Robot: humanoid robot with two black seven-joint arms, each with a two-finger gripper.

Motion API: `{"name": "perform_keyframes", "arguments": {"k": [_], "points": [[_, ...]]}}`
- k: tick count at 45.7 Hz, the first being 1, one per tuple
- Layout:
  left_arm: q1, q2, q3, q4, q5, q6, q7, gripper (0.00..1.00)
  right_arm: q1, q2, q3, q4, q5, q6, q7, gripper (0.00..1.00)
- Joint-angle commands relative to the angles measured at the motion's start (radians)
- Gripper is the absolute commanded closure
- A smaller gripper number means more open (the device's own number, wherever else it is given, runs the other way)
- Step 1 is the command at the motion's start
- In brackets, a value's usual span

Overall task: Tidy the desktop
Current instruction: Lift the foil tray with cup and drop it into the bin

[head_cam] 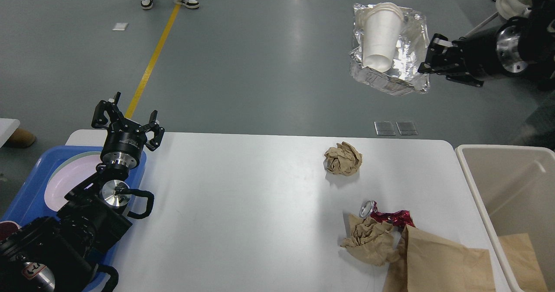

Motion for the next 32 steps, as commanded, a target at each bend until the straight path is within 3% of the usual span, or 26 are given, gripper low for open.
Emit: {"name": "perform_keyframes", "arguments": {"k": [1,8,23,24,27,29,32], "points": [[0.000,0.000,0.000,0.000,0.000,0.000,0.000,0.04,-0.099,-0.081,-0.011,-0.059,-0.027,-0.009,0.000,1.00],[0.000,0.000,0.000,0.000,0.000,0.000,0.000,0.04,-0.312,-0.149,-0.011,-0.202,-0.025,-0.032,-0.002,1.00],[0.000,0.000,0.000,0.000,0.000,0.000,-0.001,0.04,-0.784,-0.167,0.009,-0.441,-0.010,-0.204,0.000,1.00],[0.000,0.000,0.000,0.000,0.000,0.000,0.000,0.03,-0.811,-0.166,0.012,-0.453,-0.008,-0.213,0.000,0.91],[0.000,0.000,0.000,0.000,0.000,0.000,0.000,0.03,-0.878,-0.161,0.024,-0.487,-0.004,-0.242,-0.002,0.45],[0.000,-0.001,0.000,0.000,0.000,0.000,0.000,0.03,-0.920,-0.157,0.040,-0.498,-0.004,-0.262,-0.002,0.29],[0.000,0.000,0.000,0.000,0.000,0.000,0.000,0.03,-0.981,-0.143,0.066,-0.504,-0.004,-0.285,-0.002,0.16]]}}
